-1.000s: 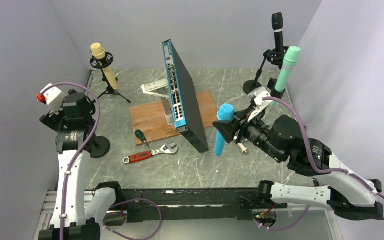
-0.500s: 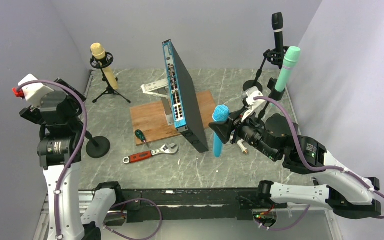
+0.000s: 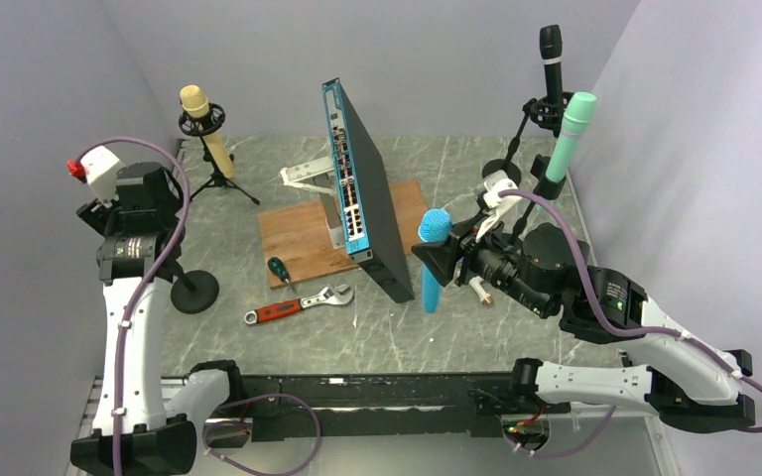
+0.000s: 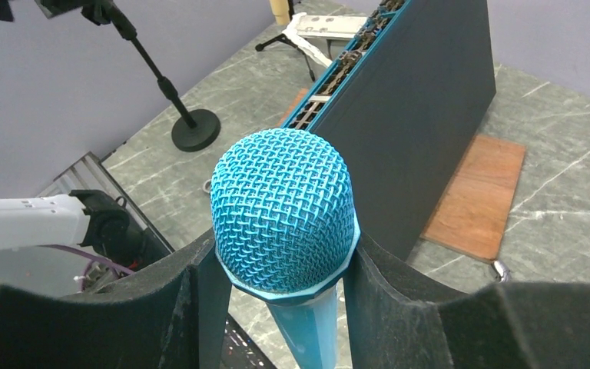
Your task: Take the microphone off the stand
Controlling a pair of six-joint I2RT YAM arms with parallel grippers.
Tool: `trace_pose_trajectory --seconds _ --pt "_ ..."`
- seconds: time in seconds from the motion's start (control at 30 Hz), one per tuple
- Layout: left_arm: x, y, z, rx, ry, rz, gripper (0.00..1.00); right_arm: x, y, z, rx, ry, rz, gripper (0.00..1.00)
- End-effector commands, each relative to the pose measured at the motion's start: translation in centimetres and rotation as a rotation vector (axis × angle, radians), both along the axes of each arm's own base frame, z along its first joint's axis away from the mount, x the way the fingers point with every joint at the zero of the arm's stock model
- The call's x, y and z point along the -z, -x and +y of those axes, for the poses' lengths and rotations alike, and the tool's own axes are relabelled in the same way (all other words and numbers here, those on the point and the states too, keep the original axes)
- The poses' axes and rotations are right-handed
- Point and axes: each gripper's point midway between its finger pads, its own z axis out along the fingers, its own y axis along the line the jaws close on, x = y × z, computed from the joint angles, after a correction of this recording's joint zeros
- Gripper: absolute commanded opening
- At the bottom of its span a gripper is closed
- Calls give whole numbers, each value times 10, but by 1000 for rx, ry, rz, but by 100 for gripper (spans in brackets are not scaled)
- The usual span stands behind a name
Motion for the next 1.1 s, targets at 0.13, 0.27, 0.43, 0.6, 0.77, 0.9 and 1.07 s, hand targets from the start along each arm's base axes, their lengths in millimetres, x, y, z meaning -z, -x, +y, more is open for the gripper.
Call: trace_pose_trajectory --seconds 0.13,0.27,0.43,0.6,0.77,0.9,1.07 --pt "79 16 9 -125 45 115 32 -30 5 -2 -27 -88 -42 0" --pt "118 19 10 -155 61 172 14 -28 4 4 -36 -74 -43 0" --pt "159 22 12 -194 113 270 3 -23 2 14 -48 -45 -35 0" --pt "167 21 13 -212 134 296 4 -19 0 22 -60 -28 -28 0" --pt "137 19 15 -192 109 259 48 -15 -1 23 -50 -33 -15 0" --pt "92 8 4 -64 110 164 85 2 -10 12 44 6 41 0" --pt "31 -20 -36 273 114 60 99 51 -26 -32 323 102 182 0"
